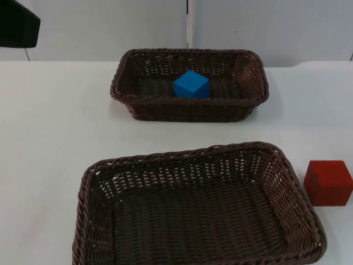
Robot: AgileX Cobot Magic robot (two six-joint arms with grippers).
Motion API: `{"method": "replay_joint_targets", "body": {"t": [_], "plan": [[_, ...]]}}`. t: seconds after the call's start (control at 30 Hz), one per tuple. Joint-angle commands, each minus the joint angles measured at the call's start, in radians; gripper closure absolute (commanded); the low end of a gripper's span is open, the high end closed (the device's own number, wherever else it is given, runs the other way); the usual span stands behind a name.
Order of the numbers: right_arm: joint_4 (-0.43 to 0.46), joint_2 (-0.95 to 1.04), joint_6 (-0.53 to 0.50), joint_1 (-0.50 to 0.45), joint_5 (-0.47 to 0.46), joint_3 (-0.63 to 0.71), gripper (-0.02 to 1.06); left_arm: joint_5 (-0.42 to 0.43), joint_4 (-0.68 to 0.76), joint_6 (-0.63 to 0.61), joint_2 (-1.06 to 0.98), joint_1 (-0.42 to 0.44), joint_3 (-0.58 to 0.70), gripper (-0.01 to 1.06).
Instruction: Pick up one cube with the left hand and place it into the upper basket. Pick up one cube with the right hand and place it into the lower basket.
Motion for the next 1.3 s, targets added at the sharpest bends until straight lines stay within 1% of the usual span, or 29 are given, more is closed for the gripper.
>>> {"method": "replay_joint_targets", "body": {"t": [0.0, 0.03, 0.07, 0.1, 0.17, 0.2, 0.23, 0.33, 0.4, 0.5, 0.53, 0.67, 0.7, 0.83, 0.93, 1.03, 1.27], "plan": [[-0.005, 0.053, 0.015, 0.065, -0.070, -0.007, 0.00, 0.002, -0.011, -0.007, -0.007, -0.005, 0.004, 0.06], [-0.005, 0.053, 0.015, 0.065, -0.070, -0.007, 0.00, 0.002, -0.011, -0.007, -0.007, -0.005, 0.004, 0.06], [-0.009, 0.087, 0.015, 0.098, -0.110, -0.007, 0.00, 0.003, -0.011, -0.007, -0.007, -0.005, 0.004, 0.06], [-0.024, 0.109, 0.033, 0.112, -0.137, -0.007, 0.00, 0.004, -0.011, -0.007, -0.007, -0.005, 0.004, 0.06], [-0.071, 0.145, 0.117, 0.129, -0.182, -0.007, 0.00, 0.004, -0.011, -0.007, -0.007, -0.005, 0.004, 0.06], [-0.071, 0.145, 0.117, 0.129, -0.182, -0.007, 0.00, 0.004, -0.011, -0.007, -0.007, -0.005, 0.004, 0.06], [-0.097, 0.163, 0.166, 0.129, -0.191, -0.007, 0.00, 0.004, -0.011, -0.007, -0.007, -0.005, 0.004, 0.06], [-0.172, 0.207, 0.270, 0.129, -0.227, -0.007, 0.00, 0.004, -0.011, -0.007, -0.007, -0.005, 0.004, 0.06], [-0.184, 0.220, 0.285, 0.129, -0.241, -0.007, 0.00, 0.004, -0.008, -0.007, -0.007, -0.005, 0.004, 0.06], [-0.182, 0.270, 0.305, 0.129, -0.318, -0.007, 0.00, 0.002, -0.007, -0.007, -0.007, -0.005, 0.004, 0.06], [-0.182, 0.270, 0.305, 0.129, -0.318, -0.007, 0.00, 0.002, -0.007, -0.007, -0.007, -0.005, 0.004, 0.06], [-0.182, 0.327, 0.306, 0.129, -0.414, -0.007, 0.00, 0.002, -0.006, -0.003, -0.007, -0.005, 0.004, 0.06], [-0.182, 0.327, 0.306, 0.129, -0.414, -0.007, 0.00, 0.002, -0.006, -0.003, -0.007, -0.005, 0.004, 0.06], [-0.180, 0.392, 0.306, 0.129, -0.493, -0.007, 0.00, 0.002, -0.006, -0.003, -0.007, -0.005, 0.004, 0.06], [-0.180, 0.423, 0.306, 0.129, -0.517, -0.007, 0.00, 0.002, -0.006, -0.003, -0.007, -0.005, 0.004, 0.06], [-0.180, 0.474, 0.306, 0.129, -0.568, -0.007, 0.00, 0.000, -0.005, -0.003, -0.007, -0.005, 0.004, 0.06], [-0.179, 0.542, 0.309, 0.129, -0.618, -0.007, 0.00, -0.002, -0.005, -0.003, -0.007, -0.005, 0.004, 0.06]]}}
